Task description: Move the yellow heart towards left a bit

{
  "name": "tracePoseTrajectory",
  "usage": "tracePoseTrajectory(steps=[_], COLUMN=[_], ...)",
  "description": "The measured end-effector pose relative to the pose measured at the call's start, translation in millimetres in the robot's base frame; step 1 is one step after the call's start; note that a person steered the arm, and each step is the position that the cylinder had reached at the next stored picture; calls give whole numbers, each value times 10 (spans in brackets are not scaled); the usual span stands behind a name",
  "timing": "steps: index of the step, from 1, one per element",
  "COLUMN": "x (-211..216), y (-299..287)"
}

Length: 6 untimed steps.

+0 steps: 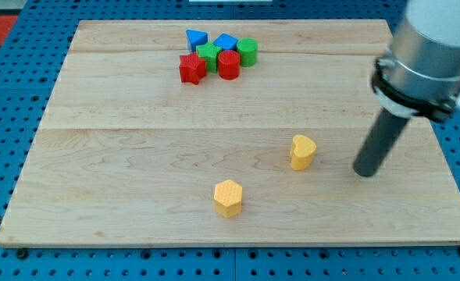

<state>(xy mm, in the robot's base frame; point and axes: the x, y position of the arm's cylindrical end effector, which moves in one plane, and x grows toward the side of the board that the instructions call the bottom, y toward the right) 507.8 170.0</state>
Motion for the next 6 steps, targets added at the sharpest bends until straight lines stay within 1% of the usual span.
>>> tracePoseTrajectory(steps=[1, 2, 3, 4, 5, 6], x=[-56, 99, 109, -135, -214, -235], y=[-170, -995, -799, -442, -859, -1618])
